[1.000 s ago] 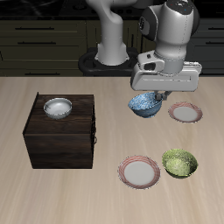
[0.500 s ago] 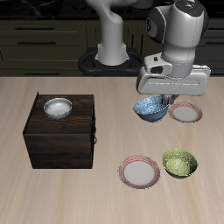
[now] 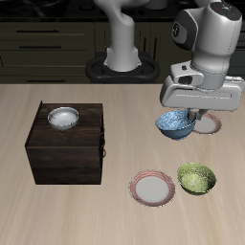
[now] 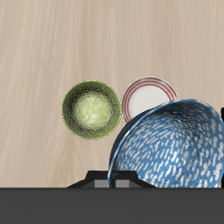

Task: Stack the blue bowl on the green bowl

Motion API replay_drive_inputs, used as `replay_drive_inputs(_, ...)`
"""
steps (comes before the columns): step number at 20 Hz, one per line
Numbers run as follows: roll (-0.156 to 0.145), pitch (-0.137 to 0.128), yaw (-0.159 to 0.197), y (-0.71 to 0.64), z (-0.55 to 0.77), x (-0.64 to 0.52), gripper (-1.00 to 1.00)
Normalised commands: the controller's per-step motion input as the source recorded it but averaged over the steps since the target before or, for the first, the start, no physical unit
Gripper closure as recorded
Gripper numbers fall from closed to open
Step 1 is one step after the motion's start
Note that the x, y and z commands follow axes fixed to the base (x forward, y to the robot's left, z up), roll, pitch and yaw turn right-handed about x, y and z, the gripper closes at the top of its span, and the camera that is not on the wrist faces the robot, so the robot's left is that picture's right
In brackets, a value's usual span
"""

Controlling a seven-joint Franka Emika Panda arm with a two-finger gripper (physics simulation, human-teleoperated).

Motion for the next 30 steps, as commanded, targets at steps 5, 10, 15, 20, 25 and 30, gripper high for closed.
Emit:
replay_drive_inputs(5, -0.029, 0.001, 0.009, 0.17, -0.07, 0.15, 1.0)
replay_drive_inputs(10, 0.009, -0.025, -0.012, 0.19, 0.02, 0.09, 1.0)
replay_drive_inputs(15, 0.025, -0.027, -0.002, 0.14, -0.03, 0.03, 1.0)
replay_drive_inputs(20, 0.025, -0.01, -0.006, 0.12, -0.13, 0.11, 1.0)
replay_drive_inputs(25, 0.028, -0.009, 0.018, 0.0, -0.06, 0.05, 1.0)
replay_drive_inputs(30, 0.04, 0.005, 0.013, -0.04, -0.09, 0.02, 1.0)
